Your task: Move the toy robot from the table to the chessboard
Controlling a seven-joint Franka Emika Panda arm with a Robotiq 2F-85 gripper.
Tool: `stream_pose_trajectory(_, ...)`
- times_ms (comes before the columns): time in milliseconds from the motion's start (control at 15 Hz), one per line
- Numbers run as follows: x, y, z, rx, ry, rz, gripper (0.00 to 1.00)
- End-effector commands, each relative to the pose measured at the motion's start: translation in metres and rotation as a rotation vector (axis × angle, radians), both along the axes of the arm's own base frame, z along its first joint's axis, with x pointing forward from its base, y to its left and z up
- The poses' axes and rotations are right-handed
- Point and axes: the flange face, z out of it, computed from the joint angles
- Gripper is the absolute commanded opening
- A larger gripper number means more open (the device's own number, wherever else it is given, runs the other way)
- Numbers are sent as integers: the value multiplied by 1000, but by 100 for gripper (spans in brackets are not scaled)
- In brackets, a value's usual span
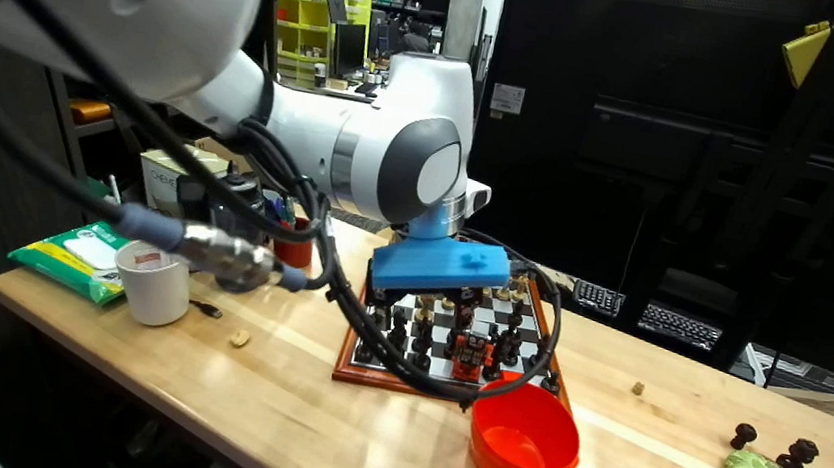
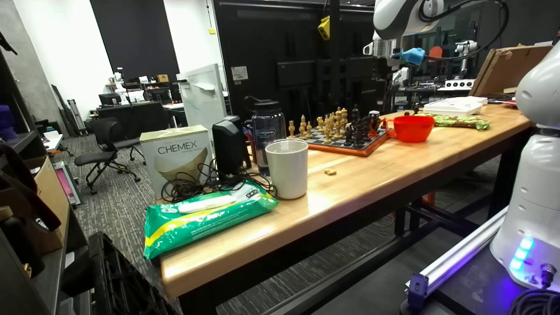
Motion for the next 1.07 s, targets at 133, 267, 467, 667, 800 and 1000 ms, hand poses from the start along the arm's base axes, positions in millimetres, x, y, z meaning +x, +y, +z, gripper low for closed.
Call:
stream_pose_trajectory(133,-48,31,3,-23,-60,70,100)
stream_pose_trajectory(267,-56,37,-2,-25,-69,107,100)
stream_pose_trajectory(467,-68,47,-12,-35,-78,149,100)
stream_pose_trajectory(667,-67,55,-14,-71,-110,163,100)
stream_pose_trajectory(800,-59,57,-8,-86,-139,166,100)
stream_pose_trajectory(1000,-54,59,0,-101,-189,157,100)
